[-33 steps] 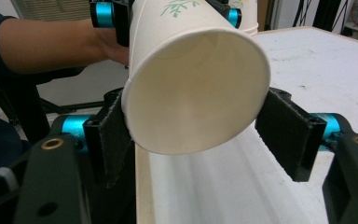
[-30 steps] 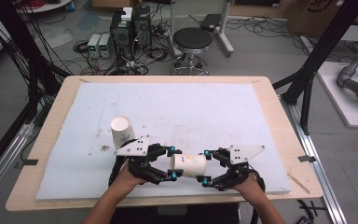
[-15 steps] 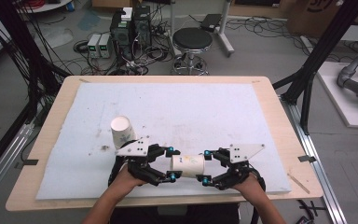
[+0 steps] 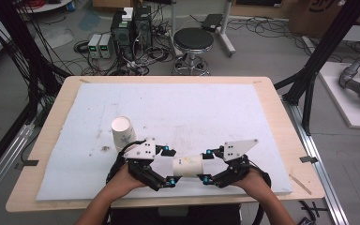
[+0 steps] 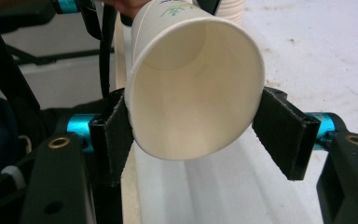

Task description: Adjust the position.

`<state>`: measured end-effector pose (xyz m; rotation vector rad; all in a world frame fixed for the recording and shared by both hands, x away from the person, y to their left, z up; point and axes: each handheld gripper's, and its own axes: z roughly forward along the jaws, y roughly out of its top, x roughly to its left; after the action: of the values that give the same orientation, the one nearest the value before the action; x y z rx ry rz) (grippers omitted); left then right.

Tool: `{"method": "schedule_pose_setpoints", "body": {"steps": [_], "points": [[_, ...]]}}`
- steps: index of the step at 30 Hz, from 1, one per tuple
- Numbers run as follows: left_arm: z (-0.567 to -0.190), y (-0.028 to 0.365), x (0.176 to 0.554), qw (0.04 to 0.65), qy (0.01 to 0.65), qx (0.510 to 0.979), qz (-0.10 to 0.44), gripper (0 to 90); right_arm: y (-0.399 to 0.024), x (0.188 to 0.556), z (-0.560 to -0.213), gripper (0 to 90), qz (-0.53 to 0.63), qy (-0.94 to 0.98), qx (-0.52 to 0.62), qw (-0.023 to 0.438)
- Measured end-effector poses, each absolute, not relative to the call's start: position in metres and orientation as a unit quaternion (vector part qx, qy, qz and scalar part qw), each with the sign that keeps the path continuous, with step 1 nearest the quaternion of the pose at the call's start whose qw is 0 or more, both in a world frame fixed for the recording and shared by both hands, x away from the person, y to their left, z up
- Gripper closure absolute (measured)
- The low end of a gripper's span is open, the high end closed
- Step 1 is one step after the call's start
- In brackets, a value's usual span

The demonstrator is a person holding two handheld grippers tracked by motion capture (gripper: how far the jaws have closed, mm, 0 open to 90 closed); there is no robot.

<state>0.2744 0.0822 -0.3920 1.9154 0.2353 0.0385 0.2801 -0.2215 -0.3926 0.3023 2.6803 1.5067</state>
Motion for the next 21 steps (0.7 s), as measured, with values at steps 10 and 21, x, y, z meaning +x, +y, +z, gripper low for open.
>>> {"method": "schedule_pose_setpoints", "body": {"steps": [10, 21], "points": [[-0.389, 0.073, 0.278, 0.506, 0.084, 0.858, 0.03, 15.8, -0.202, 0.284, -0.376, 31.8, 0.4, 0.913, 0.068, 0.05], [-0.392, 0.065, 0.279, 0.468, 0.072, 0.88, 0.036, 16.8, -0.178, 0.287, -0.364, 31.6, 0.335, 0.94, 0.037, 0.058]]}}
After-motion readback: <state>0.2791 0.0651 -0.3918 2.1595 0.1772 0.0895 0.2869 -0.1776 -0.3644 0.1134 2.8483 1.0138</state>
